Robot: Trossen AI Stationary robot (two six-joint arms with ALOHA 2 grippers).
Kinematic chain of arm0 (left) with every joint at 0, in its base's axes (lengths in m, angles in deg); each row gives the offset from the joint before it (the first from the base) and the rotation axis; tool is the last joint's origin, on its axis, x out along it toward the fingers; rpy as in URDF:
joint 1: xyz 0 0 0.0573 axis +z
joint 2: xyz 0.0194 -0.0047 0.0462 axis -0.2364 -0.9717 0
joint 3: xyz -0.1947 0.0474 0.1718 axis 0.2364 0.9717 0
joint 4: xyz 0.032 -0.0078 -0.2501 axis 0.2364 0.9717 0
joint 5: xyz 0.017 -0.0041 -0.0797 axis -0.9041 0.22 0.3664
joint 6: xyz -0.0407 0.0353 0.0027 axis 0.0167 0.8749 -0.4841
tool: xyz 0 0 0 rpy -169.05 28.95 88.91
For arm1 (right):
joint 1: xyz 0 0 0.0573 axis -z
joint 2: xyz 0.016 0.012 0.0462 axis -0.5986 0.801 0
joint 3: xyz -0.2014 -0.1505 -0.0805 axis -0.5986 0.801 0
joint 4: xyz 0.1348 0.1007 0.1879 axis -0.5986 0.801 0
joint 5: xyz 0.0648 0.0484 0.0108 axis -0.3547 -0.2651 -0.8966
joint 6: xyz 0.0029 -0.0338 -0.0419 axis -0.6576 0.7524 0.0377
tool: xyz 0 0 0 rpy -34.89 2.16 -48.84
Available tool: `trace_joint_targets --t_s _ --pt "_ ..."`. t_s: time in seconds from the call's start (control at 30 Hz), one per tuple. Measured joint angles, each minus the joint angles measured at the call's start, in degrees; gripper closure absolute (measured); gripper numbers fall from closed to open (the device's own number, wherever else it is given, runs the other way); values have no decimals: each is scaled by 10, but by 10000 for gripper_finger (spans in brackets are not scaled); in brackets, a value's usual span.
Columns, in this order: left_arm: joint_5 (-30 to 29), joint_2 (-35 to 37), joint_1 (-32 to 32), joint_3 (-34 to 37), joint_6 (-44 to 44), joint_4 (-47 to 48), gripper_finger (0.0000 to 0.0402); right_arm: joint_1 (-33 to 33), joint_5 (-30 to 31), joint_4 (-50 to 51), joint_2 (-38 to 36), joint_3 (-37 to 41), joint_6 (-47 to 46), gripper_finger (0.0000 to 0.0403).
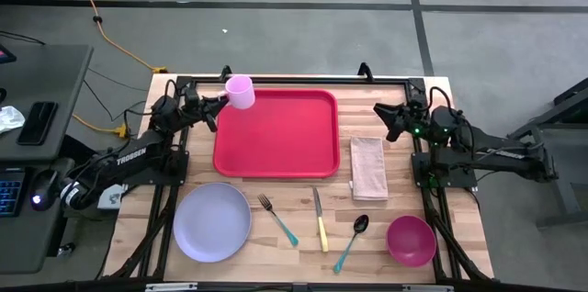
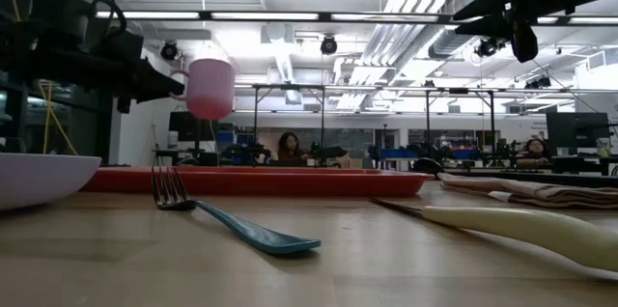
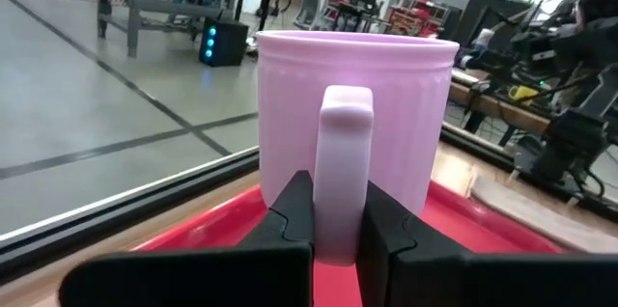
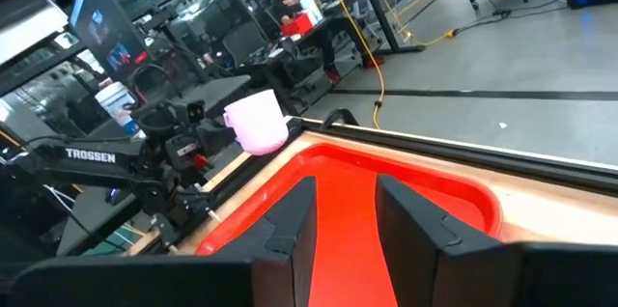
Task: Set up tray
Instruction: Put the pink mug on the top left of the red serving tray
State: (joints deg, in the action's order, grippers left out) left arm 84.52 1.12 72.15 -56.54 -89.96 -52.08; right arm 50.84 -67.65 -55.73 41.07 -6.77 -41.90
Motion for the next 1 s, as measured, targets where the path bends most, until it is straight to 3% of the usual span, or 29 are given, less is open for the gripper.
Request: trace_joint_targets --t_s 0.5,0.83,1.0 --pt "-128 -1 0 1 57 60 342 0 0 -14 0 0 3 315" --pt "-167 -4 0 1 49 73 342 0 0 -14 0 0 6 315" --pt "-182 -22 -18 2 29 32 342 0 0 -14 0 0 6 315"
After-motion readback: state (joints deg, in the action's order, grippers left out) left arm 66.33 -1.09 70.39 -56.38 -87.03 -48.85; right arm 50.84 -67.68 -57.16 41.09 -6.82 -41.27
